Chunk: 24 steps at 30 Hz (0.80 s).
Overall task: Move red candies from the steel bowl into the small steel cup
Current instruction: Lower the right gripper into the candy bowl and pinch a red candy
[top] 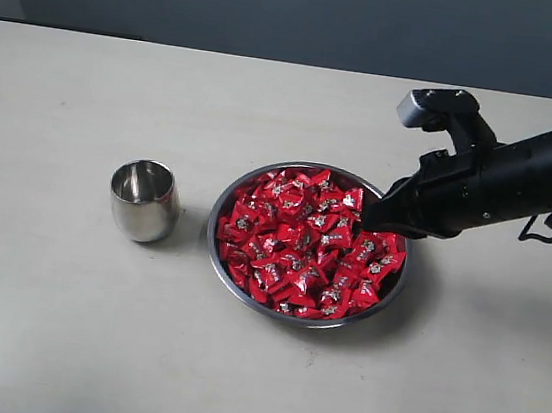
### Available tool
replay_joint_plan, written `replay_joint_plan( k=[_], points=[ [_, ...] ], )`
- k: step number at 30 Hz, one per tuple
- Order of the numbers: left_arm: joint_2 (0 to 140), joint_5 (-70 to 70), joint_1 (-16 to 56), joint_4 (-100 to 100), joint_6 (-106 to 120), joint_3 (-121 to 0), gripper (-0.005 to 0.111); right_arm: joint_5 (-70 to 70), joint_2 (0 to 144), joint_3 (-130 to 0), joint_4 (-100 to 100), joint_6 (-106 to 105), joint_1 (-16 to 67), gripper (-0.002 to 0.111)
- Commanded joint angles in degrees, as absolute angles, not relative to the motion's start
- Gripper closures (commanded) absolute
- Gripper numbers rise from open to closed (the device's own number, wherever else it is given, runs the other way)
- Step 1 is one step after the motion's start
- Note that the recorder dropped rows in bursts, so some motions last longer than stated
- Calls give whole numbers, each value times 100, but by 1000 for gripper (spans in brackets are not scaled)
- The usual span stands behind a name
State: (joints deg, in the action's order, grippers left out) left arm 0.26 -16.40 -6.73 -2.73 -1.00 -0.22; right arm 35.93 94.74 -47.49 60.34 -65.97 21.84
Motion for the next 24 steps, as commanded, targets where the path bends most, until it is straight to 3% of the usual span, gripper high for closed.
replay_joint_plan(
  k=[1,3,6,24],
  points=[
    [0,-1629,-677,-257,-112,0,106,3509,9529,-4791,5829,-6113,2233,91],
    [0,-1629,-677,-257,-112,0,106,3495,9529,-4827,5655,-5823,2233,77],
    [0,-1629,-677,-257,-112,0,106,3365,9529,-4840,5357,-5284,2233,68],
    [0,-1629,-677,-257,-112,0,106,3593,10506,-5720,4120,-4483,2233,68]
  ],
)
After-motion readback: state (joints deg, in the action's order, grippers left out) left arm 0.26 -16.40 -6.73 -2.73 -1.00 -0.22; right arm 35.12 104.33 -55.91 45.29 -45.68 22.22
